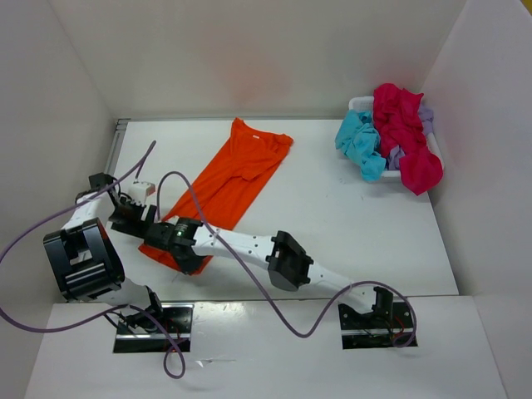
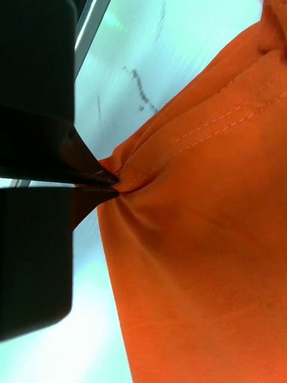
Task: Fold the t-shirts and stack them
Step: Rotate the tshirt 90 degrees
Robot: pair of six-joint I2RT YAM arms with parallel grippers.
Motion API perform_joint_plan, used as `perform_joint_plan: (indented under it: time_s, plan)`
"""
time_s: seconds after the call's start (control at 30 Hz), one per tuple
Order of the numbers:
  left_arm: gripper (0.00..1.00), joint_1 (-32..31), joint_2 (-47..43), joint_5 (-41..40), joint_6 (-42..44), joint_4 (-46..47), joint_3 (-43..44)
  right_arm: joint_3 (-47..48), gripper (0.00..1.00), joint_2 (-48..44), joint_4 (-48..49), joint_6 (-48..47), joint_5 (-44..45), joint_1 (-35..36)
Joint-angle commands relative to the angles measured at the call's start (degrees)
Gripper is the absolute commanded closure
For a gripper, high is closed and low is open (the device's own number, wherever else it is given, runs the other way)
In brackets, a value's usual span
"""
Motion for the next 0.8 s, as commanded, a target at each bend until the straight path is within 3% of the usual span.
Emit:
perform_joint_plan:
  time_s: [0.0,0.03,0.13,0.23,0.5,0.6,0.63,0.77]
  plan:
    - [0.19,0.2,-2.3,2.3,2.3,-2.7,2.5,-13.7,0.99,-6.2,3.9,-0.2,-0.2,-0.3]
    - [0.19,0.2,-2.3,2.8,2.9,-2.7,2.5,-29.2,1.0,-10.1,8.7,-0.2,-3.3,-1.1]
    - [0.19,-2.1,-2.3,2.8,3.4,-3.3,3.6,-55.6,1.0,-26.1,25.4,3.9,-11.8,-5.1]
    - [0.19,-4.3,-1.7,2.3,3.4,-3.9,4.2,-69.2,1.0,-35.7,29.3,5.4,-11.8,-9.7]
    - [0.19,-20.5,-0.6,1.2,-0.1,-3.9,8.5,-84.3,0.99,-46.4,31.2,5.4,-9.8,-14.0]
    - [0.19,-29.2,-3.0,-1.8,-0.1,-3.9,9.8,-87.7,0.8,-49.6,31.2,5.4,-9.8,-14.0]
    - [0.19,-31.4,-3.9,-2.9,0.9,-4.5,9.8,-88.5,0.63,-50.7,31.8,5.4,-10.4,-14.0]
    - [0.19,-39.6,-10.4,-7.8,7.0,-5.8,6.8,-90.6,0.53,-57.8,31.3,6.6,-11.8,-14.0]
